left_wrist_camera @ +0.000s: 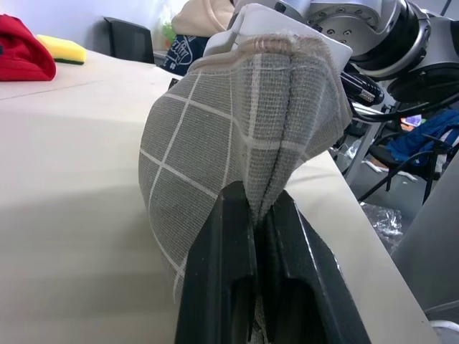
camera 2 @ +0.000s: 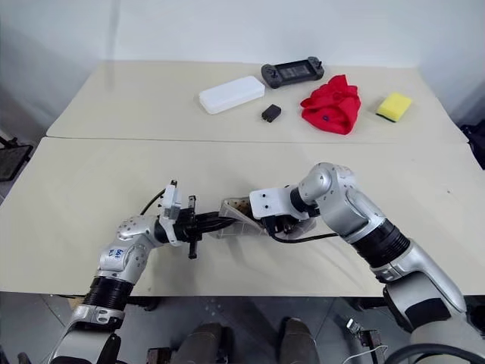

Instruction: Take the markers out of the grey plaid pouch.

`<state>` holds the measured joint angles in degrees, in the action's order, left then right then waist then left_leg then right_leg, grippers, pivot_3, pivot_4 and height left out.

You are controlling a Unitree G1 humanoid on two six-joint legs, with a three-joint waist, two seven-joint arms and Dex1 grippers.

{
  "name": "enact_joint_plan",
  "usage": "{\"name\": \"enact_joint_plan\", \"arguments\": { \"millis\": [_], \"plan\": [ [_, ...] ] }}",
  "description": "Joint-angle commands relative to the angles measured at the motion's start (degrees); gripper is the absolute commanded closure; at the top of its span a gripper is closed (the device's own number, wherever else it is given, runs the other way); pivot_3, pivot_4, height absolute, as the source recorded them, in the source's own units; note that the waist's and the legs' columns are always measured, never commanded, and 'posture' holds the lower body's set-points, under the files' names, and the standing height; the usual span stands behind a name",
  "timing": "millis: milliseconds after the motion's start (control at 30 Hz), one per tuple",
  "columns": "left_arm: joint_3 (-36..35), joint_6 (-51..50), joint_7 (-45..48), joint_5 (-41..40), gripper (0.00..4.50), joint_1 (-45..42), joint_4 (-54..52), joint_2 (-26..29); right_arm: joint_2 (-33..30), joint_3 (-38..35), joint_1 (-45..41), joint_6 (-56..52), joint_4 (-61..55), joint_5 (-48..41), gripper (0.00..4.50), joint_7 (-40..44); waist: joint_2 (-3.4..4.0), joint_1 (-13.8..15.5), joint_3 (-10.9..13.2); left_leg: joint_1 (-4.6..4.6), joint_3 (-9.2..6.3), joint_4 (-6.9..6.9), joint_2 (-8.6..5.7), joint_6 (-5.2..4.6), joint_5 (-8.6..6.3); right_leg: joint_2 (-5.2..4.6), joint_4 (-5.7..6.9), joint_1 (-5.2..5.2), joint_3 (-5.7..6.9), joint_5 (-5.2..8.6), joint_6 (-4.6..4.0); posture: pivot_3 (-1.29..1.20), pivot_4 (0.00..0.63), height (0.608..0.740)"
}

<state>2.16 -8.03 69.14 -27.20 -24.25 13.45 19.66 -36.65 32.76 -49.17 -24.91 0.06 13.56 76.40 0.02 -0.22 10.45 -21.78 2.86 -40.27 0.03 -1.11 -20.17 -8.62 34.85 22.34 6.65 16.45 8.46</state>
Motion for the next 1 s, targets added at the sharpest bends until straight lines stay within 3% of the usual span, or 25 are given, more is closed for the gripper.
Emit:
{"name": "enact_joint_plan", "arguments": {
  "millis": [33,133,233,633,1000],
  "plan": [
    [-0.1,0.6,0.4,-0.2,4.50,0.2,-0.7,-0.3,0.0,1.9,1.7,-0.3,2.2,2.7,2.76,-1.2,-0.05,0.0,0.0,0.13,-0.02,0.02,0.01,0.00,0.00,0.00,0.01,-0.10,-0.04,0.00,0.00,0.00,0.150,0.740],
    [-0.2,0.6,0.4,-0.1,4.50,0.3,-0.7,-0.2,0.3,1.2,2.2,0.2,1.2,1.9,3.25,-1.1,-0.05,0.0,0.0,0.60,-0.23,0.16,0.03,0.02,-0.02,0.00,-0.12,-0.54,-0.05,0.01,-0.01,0.00,0.150,0.740],
    [-0.3,0.4,0.3,-0.1,4.50,0.4,-1.0,-0.2,0.9,-0.6,2.1,1.1,0.6,0.8,4.03,-1.9,-0.05,0.0,0.0,0.64,-0.43,0.17,0.05,0.04,-0.03,0.01,-0.12,-0.56,-0.05,0.01,-0.03,0.00,0.150,0.740],
    [-1.0,0.3,0.3,-0.1,4.50,1.4,-1.6,0.5,-3.1,-16.3,4.8,17.1,1.7,-19.0,4.06,7.0,-0.05,0.2,0.0,0.49,-0.50,0.27,0.01,0.01,-0.05,0.00,-0.31,-0.49,0.03,0.02,-0.03,0.00,0.150,0.740],
    [-1.4,0.2,0.7,0.0,4.50,2.2,-1.9,1.0,-2.4,-24.8,7.9,17.8,7.3,-31.5,4.06,8.7,-0.05,0.1,0.0,0.51,-0.50,0.28,0.05,0.02,-0.05,0.01,-0.35,-0.54,0.05,0.02,-0.03,0.00,0.150,0.740]
  ]
}}
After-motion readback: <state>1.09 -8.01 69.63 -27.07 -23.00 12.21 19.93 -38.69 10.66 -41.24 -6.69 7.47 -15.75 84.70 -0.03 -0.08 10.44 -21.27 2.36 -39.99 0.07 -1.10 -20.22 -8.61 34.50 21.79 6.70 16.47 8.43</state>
